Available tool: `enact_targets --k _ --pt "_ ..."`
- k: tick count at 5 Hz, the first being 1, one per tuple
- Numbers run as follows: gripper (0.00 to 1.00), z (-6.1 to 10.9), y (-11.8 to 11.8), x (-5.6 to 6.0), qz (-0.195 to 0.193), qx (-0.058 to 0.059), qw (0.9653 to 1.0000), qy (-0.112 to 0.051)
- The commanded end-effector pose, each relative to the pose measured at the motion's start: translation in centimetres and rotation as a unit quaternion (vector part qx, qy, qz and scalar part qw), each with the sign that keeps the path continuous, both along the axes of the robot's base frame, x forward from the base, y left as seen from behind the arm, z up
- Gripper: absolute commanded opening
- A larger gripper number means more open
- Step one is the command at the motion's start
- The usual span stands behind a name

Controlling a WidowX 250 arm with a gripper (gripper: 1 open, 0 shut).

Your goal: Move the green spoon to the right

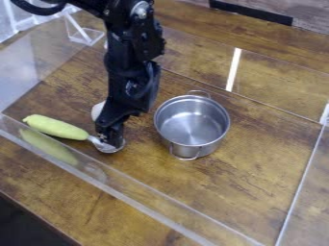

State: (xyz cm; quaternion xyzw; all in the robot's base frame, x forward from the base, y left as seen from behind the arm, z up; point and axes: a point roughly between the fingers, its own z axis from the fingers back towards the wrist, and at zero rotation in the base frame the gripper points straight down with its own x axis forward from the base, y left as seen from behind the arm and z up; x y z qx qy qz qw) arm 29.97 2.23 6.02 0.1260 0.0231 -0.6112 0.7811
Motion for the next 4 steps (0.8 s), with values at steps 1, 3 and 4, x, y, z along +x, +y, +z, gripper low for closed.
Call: enact_targets --k 1,3,4 --pt "1.00 0.5 -0.8 0.3 0.013 -0.003 0.9999 -0.009" --pt "0.00 1.3 -0.7 -0.4 0.111 0.016 0.9934 -0.025" --pt "1.00 1.9 1.2 -1.3 0.104 0.014 0.9938 -0.036"
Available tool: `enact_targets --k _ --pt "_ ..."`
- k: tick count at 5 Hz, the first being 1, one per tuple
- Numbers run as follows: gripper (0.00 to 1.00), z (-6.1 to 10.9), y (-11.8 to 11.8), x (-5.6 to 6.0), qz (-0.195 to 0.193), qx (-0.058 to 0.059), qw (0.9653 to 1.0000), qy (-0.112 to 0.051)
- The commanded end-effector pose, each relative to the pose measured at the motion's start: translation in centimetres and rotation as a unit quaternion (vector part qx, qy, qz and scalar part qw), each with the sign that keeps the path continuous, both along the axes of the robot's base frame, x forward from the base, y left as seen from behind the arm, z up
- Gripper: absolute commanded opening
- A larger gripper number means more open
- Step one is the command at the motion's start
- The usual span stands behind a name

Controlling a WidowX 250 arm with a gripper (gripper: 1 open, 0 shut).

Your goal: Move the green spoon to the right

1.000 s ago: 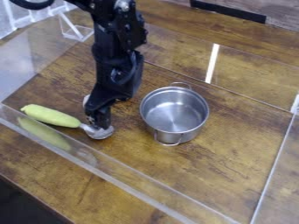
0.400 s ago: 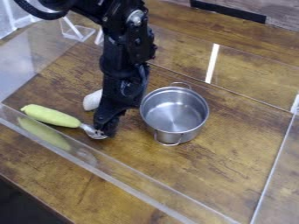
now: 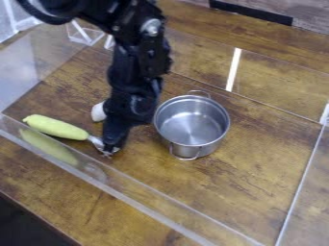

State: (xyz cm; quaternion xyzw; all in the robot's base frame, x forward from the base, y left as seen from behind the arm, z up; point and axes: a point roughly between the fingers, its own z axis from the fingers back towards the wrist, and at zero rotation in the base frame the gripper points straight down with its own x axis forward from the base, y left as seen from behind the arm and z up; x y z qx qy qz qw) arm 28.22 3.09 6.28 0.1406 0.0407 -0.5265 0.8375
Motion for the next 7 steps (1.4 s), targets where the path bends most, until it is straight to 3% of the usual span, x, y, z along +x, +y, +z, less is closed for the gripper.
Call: enact_targets --k 1,2,3,4,6,7 --pt "1.00 0.9 2.0 -0.8 -0.016 0.003 0.9992 -0.038" --pt "0.00 0.2 3.6 -1.8 -0.035 0.003 0.9985 -0.043" --pt "1.00 0.0 5.3 -1.8 -0.030 0.004 0.9984 -0.047" --pt "1.00 0.0 6.7 -1.3 -0.012 0.005 0.9984 -0.054" --pt "1.00 -2.0 7.3 -0.1 -0.071 -0.007 0.9956 -0.061" --pt "0.00 -2.5 7.4 0.3 -0.106 -0.014 0.9924 -0.062"
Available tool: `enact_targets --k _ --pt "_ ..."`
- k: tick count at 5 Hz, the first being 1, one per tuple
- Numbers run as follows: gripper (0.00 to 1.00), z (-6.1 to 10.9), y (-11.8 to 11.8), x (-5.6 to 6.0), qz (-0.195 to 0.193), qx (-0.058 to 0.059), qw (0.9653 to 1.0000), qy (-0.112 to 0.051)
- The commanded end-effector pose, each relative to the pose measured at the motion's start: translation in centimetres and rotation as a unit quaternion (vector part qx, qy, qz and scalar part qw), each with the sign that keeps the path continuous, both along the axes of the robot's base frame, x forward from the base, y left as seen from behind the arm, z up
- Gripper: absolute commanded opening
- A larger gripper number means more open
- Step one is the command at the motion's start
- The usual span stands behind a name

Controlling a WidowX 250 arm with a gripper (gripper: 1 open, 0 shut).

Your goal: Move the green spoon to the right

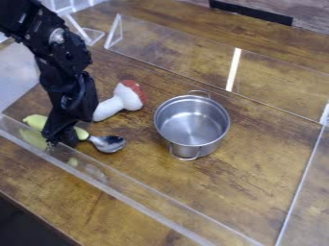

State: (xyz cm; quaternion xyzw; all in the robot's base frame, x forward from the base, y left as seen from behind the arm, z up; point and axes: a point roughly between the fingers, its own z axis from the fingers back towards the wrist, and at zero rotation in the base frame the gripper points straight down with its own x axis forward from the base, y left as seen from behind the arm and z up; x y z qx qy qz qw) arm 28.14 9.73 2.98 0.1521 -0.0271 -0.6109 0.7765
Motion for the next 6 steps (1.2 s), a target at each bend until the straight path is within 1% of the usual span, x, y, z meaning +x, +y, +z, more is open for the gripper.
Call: enact_targets --k 1,2,4,6 --pt "0.00 0.88 0.75 0.42 0.010 0.000 0.9998 -0.015" --pt "0.00 1.01 0.78 0.24 0.012 -0.006 0.9998 -0.015" --pt "0.00 1.30 0.42 0.55 0.025 -0.016 0.9995 -0.015" --pt "0.00 1.35 0.91 -0.32 0.049 -0.026 0.9984 -0.015"
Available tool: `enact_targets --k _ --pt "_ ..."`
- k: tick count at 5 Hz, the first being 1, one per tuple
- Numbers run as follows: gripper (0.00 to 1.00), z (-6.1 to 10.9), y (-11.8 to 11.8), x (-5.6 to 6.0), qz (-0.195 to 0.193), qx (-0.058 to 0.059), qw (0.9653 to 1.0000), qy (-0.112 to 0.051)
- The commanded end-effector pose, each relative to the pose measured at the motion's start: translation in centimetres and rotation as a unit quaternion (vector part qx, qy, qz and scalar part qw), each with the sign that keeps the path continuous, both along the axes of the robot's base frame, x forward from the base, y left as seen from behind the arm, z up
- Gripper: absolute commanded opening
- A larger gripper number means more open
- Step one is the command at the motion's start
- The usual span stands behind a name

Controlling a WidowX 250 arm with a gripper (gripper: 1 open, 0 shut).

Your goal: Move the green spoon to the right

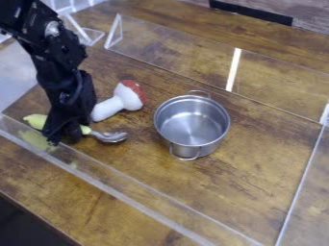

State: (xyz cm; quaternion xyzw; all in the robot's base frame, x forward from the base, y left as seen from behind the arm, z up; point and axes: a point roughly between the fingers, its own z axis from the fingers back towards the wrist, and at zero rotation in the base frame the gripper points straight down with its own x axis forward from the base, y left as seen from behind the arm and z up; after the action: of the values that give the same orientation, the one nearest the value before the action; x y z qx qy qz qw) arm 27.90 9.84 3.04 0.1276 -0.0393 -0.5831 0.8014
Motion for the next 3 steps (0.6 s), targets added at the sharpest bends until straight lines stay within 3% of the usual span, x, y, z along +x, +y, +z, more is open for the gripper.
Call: enact_targets --k 1,2,3 --pt "0.00 1.36 1.30 -0.29 0.036 0.000 0.9992 -0.015" --pt "0.00 1.36 1.77 -0.52 0.057 -0.007 0.9983 -0.014" --pt "0.00 1.32 1.77 -0.59 0.050 -0.015 0.9986 -0.012"
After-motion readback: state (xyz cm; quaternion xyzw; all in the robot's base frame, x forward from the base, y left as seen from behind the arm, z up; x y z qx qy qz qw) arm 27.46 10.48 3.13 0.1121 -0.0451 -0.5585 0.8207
